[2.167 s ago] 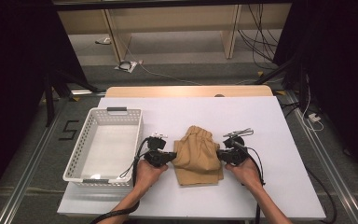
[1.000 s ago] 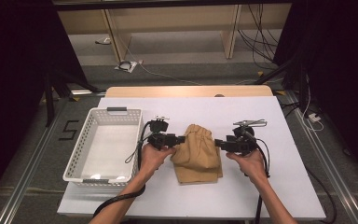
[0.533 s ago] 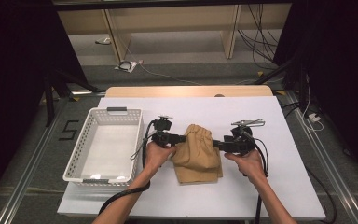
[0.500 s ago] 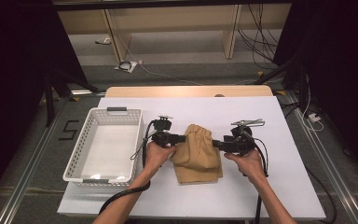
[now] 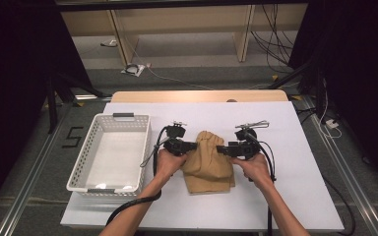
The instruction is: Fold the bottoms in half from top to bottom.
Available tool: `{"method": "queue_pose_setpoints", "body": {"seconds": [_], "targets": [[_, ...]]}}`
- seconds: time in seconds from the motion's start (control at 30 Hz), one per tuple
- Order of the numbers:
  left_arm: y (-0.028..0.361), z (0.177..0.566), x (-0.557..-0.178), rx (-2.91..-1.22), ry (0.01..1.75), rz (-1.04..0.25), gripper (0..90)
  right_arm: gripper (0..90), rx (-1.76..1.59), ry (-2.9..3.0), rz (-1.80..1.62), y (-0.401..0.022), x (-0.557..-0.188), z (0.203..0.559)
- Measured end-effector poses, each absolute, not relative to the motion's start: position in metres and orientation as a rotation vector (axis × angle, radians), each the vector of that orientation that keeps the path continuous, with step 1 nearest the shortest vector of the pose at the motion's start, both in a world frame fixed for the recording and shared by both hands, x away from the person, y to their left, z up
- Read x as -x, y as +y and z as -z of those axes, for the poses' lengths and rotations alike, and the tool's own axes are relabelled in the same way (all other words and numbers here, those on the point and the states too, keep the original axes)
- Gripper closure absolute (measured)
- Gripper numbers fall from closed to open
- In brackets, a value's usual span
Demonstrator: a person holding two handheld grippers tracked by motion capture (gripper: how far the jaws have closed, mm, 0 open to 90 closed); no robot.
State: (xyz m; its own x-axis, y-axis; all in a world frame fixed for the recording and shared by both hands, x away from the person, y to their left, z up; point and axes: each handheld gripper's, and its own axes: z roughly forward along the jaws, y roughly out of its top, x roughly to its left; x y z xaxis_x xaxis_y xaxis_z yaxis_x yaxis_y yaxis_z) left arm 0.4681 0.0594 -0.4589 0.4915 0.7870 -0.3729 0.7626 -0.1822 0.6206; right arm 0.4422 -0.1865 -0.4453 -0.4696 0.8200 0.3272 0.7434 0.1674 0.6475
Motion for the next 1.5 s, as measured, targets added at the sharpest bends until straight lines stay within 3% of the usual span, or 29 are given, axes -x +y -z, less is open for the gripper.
{"method": "queue_pose_setpoints", "body": {"seconds": [0.1,0.23,0.37,0.47,0.87,1.5], "targets": [[0.060,0.456,-0.465,-1.953,1.252,-0.041,87.5,40.9,-1.613,2.339,-1.201,-0.183,-0.449,0.450],[0.062,0.453,-0.461,-1.949,1.223,-0.029,88.0,48.1,-1.654,2.381,-1.185,-0.178,-0.453,0.455],[0.064,0.450,-0.457,-1.935,1.203,-0.018,88.1,70.9,-1.654,2.363,-1.172,-0.178,-0.452,0.453],[0.068,0.449,-0.453,-1.931,1.190,-0.007,88.2,80.0,-1.621,2.356,-1.208,-0.181,-0.448,0.449],[0.080,0.437,-0.421,-1.919,1.068,0.027,88.4,82.1,-1.463,2.328,-1.337,-0.187,-0.397,0.424],[0.091,0.442,-0.356,-1.971,0.918,0.086,88.3,82.1,-1.287,2.410,-1.377,-0.192,-0.317,0.430]]}}
